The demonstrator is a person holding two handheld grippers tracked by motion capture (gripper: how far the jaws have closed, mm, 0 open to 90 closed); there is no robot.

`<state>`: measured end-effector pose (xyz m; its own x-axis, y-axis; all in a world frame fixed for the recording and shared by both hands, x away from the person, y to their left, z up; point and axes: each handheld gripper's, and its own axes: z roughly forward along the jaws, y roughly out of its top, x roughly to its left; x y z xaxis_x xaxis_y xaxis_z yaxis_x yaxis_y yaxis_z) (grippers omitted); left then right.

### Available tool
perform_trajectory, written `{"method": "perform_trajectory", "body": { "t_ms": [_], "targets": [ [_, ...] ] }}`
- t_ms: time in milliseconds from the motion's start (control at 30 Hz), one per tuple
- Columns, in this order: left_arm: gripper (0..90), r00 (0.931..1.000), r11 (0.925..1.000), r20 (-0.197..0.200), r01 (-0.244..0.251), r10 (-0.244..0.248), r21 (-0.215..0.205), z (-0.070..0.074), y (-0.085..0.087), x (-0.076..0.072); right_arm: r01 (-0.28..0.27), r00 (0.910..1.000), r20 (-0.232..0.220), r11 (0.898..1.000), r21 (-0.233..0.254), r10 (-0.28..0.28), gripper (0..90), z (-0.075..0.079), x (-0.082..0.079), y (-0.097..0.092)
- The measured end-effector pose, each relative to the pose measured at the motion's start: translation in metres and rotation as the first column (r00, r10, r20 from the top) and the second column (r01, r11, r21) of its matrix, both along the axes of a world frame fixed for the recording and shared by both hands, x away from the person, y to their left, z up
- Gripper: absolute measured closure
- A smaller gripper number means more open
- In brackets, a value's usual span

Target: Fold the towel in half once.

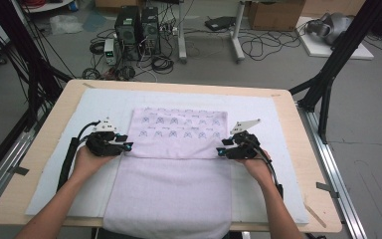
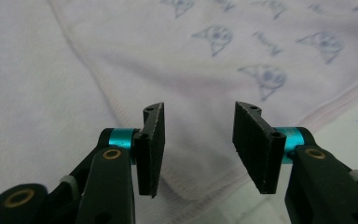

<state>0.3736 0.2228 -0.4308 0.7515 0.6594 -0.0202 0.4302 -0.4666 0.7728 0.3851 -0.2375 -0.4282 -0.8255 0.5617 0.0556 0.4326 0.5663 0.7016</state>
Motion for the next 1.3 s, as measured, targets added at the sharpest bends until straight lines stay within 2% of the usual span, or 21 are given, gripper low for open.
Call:
{"method": "perform_trajectory", "body": {
  "t_ms": [67,100,133,200,233,267,367,467,567,667,700,733,833,900,967,1033,1100,1167,1233,1300],
  "targets": [
    [59.7,0.9998,0.9994,-0.013,0.015,-0.015,0.030,-0.005,-0.004,0.001,-0.014,0.9997,-0.021,0.999,-0.035,0.013,54.6,-0.005,-0.001,0.005],
    [65.2,0.9994,0.9984,-0.020,0.031,-0.030,0.048,-0.009,-0.008,0.001,-0.022,0.9995,-0.023,0.998,-0.053,0.021,56.6,-0.007,0.000,0.007],
    [71.8,0.9993,0.9979,0.001,0.036,-0.036,0.054,-0.011,-0.011,0.000,-0.023,0.9996,-0.016,0.998,-0.051,0.022,61.7,-0.008,0.000,0.008],
    [85.0,0.9992,0.9980,0.003,0.040,-0.040,0.050,-0.011,-0.013,-0.001,-0.030,0.9994,-0.021,0.999,-0.035,0.029,77.4,-0.008,0.000,0.008],
    [86.7,0.9994,0.9984,-0.002,0.036,-0.036,0.044,-0.010,-0.013,0.000,-0.037,0.9990,-0.028,0.999,-0.029,0.036,81.5,-0.008,0.001,0.008],
    [87.5,0.9995,0.9987,-0.009,0.031,-0.031,0.041,-0.009,-0.011,0.000,-0.040,0.9987,-0.034,0.999,-0.023,0.039,85.0,-0.008,0.002,0.008],
    [88.2,0.9998,0.9998,-0.005,0.021,-0.021,0.004,-0.002,-0.006,-0.002,-0.042,0.9989,-0.020,0.999,0.001,0.042,86.8,-0.001,0.002,0.004],
    [88.2,0.9998,0.9995,0.014,0.016,-0.016,-0.028,0.011,-0.001,-0.006,-0.045,0.9988,0.020,0.998,0.038,0.044,87.0,0.011,-0.004,-0.001],
    [88.2,0.9990,0.9977,0.034,0.032,-0.030,-0.060,0.026,0.003,-0.016,-0.053,0.9975,0.050,0.996,0.077,0.050,87.0,0.025,-0.015,-0.005],
    [88.2,0.9969,0.9966,0.053,0.061,-0.058,-0.056,0.039,0.008,-0.035,-0.086,0.9952,0.052,0.993,0.079,0.082,87.0,0.037,-0.034,-0.007],
    [88.2,0.9961,0.9961,0.059,0.070,-0.066,-0.054,0.040,0.009,-0.043,-0.096,0.9937,0.065,0.993,0.071,0.092,87.0,0.040,-0.041,-0.008],
    [88.2,0.9954,0.9956,0.062,0.076,-0.073,-0.055,0.041,0.010,-0.052,-0.109,0.9916,0.079,0.990,0.086,0.103,87.1,0.042,-0.050,-0.008],
    [88.2,0.9931,0.9939,0.070,0.098,-0.094,-0.050,0.037,0.016,-0.079,-0.137,0.9892,0.067,0.985,0.102,0.131,87.0,0.039,-0.073,-0.009],
    [88.1,0.9904,0.9915,0.074,0.121,-0.117,-0.049,0.033,0.019,-0.096,-0.162,0.9864,0.047,0.979,0.125,0.157,87.0,0.029,-0.092,-0.009],
    [86.5,0.9897,0.9917,0.070,0.127,-0.125,-0.021,0.028,0.020,-0.107,-0.190,0.9817,0.036,0.971,0.143,0.187,83.0,0.020,-0.105,-0.009],
    [73.8,0.9889,0.9913,0.070,0.131,-0.131,-0.002,0.024,0.020,-0.108,-0.182,0.9832,0.034,0.974,0.135,0.179,72.2,0.014,-0.109,-0.009],
    [64.6,0.9901,0.9917,0.058,0.128,-0.128,-0.006,0.020,0.018,-0.105,-0.179,0.9832,0.056,0.978,0.110,0.174,65.3,0.011,-0.106,-0.008],
    [62.3,0.9895,0.9906,0.048,0.136,-0.136,0.005,0.014,0.015,-0.100,-0.173,0.9839,0.063,0.978,0.112,0.167,60.0,0.008,-0.101,-0.006],
    [61.2,0.9883,0.9888,0.032,0.149,-0.149,0.014,0.007,0.011,-0.097,-0.190,0.9815,0.046,0.976,0.108,0.186,56.9,0.004,-0.097,-0.001],
    [62.6,0.9873,0.9871,0.016,0.158,-0.158,0.029,0.000,0.006,-0.095,-0.209,0.9778,0.037,0.975,0.075,0.206,56.9,0.000,-0.096,0.003]
  ]
}}
